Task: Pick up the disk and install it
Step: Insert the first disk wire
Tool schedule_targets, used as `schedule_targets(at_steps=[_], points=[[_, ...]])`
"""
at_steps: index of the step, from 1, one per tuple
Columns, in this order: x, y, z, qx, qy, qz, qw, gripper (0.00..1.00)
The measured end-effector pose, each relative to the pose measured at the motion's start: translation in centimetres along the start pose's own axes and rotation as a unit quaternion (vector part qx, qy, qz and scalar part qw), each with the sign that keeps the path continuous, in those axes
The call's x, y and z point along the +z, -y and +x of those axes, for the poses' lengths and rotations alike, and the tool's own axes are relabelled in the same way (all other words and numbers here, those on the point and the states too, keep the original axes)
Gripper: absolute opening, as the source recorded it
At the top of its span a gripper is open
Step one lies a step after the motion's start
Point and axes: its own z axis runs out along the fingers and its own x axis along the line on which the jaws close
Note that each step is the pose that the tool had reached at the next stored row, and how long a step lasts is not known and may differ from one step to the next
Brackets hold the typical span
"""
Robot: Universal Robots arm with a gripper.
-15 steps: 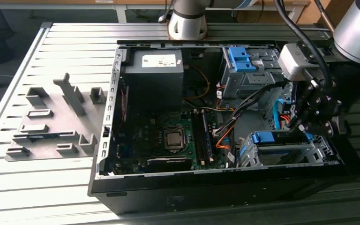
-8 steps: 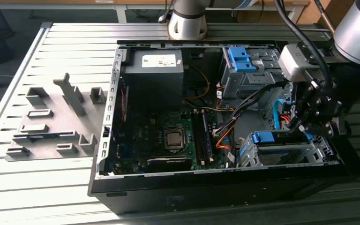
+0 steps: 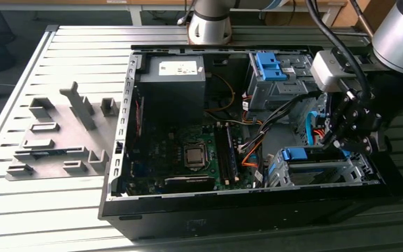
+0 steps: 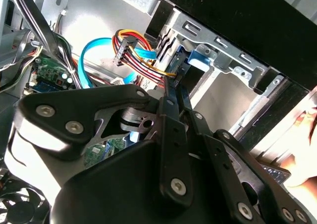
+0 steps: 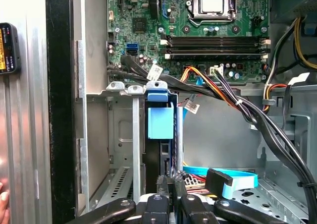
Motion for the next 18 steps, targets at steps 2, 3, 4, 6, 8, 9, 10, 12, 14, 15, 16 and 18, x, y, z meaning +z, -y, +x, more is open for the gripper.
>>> schedule_targets(at_steps=[2, 3, 4, 6, 8, 9, 10, 12, 14, 15, 16, 18], points=[[0.08, -0.01, 0.0, 0.0, 0.0001, 0.0, 1.0, 0.16], [0.12, -0.01, 0.0, 0.0, 0.0, 0.0, 1.0, 0.16], [0.16, -0.01, 0.0, 0.0, -0.0001, 0.0, 1.0, 0.16], [0.32, -0.02, 0.0, 0.0, 0.0001, 0.0, 1.0, 0.16], [0.46, -0.02, 0.0, 0.0, 0.0, 0.0, 1.0, 0.16], [0.5, -0.02, 0.0, 0.0, -0.0003, 0.0, 1.0, 0.16], [0.51, -0.02, 0.0, 0.0, -0.0003, 0.0, 1.0, 0.16], [0.54, -0.02, 0.0, 0.0, -0.0003, 0.0, 1.0, 0.16], [0.57, -0.02, 0.0, 0.0, 0.0, 0.0, 1.0, 0.16], [0.53, -0.02, 0.0, 0.0, 0.0002, 0.0, 1.0, 0.16], [0.47, -0.02, -0.01, 0.0, 0.0006, 0.0, 1.0, 0.16], [0.28, -0.02, 0.0, 0.0, 0.0001, 0.0, 1.0, 0.17]])
